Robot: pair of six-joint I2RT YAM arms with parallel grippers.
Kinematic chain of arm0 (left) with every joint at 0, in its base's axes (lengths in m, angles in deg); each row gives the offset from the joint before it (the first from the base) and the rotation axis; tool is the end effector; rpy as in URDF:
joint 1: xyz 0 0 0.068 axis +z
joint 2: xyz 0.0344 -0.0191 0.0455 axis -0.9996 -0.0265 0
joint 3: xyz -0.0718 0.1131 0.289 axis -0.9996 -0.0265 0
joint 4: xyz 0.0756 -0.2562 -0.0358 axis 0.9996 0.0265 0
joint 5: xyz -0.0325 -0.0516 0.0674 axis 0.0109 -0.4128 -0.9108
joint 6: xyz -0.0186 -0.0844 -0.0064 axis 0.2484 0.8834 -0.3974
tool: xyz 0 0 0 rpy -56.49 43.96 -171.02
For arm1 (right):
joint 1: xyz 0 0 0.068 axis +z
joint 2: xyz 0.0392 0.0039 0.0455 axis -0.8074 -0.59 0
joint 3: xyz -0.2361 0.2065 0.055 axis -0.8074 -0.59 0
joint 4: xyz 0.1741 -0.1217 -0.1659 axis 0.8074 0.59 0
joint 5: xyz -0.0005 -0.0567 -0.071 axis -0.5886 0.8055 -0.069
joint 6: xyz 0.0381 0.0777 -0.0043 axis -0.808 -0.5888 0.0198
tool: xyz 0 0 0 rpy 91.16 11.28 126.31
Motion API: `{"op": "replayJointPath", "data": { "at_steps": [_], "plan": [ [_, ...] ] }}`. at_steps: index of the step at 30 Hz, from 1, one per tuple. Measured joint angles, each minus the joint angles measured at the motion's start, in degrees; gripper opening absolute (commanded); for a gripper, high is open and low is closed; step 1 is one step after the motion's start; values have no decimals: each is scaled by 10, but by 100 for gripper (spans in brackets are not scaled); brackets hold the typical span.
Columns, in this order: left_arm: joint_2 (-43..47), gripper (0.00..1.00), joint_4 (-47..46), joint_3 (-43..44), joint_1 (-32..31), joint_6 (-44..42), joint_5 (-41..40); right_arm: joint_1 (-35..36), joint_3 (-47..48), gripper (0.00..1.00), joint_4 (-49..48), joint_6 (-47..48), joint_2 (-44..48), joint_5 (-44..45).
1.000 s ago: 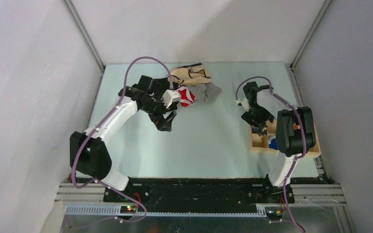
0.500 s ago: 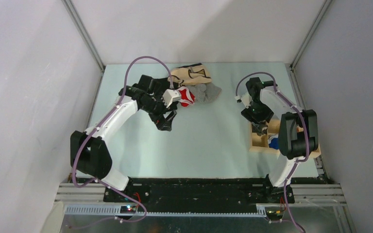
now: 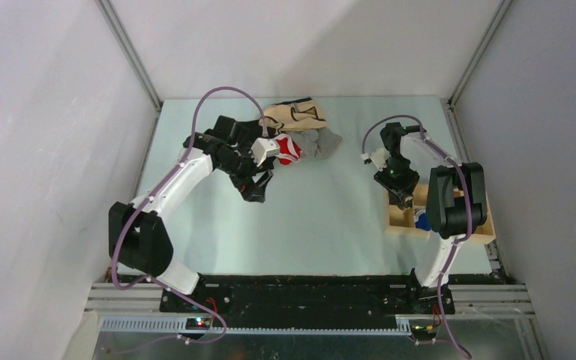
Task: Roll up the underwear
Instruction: Place the underwear in the storage box.
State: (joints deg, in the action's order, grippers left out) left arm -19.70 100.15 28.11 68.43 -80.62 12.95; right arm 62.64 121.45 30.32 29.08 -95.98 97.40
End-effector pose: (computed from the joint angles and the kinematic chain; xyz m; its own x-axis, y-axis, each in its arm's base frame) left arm 0.2919 -0.1457 0.2963 -0.4724 0.6775 -0.5638 0.8681 0.4684 -0.1646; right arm 0.3546 0.0434 0.1991 -0.7042 -0.7029 0.1007 -0.7100 0.6955 -0.1102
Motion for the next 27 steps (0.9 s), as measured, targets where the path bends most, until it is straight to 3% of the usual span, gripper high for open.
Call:
{"op": "replayJointPath", "data": {
  "at_steps": [4,5,7,17,23,27],
  "plan": [
    [-1,99,2,0,2,-1,0,-9,6,19,1,21,-15,-6],
    [-1,99,3,0,3,-2,-1,-11,6,6,1,29,-18,-9],
    [-3,99,8,0,4,-3,-5,-16,6,0,0,45,-20,-16],
    [-25,99,59,23,6,-19,-29,-28,-61,0,-62,140,10,-39],
    [-29,99,68,41,6,-29,-36,-10,-85,0,-87,158,16,-6],
    [-29,99,68,42,6,-33,-36,15,-108,19,-116,171,17,73]
  ]
}}
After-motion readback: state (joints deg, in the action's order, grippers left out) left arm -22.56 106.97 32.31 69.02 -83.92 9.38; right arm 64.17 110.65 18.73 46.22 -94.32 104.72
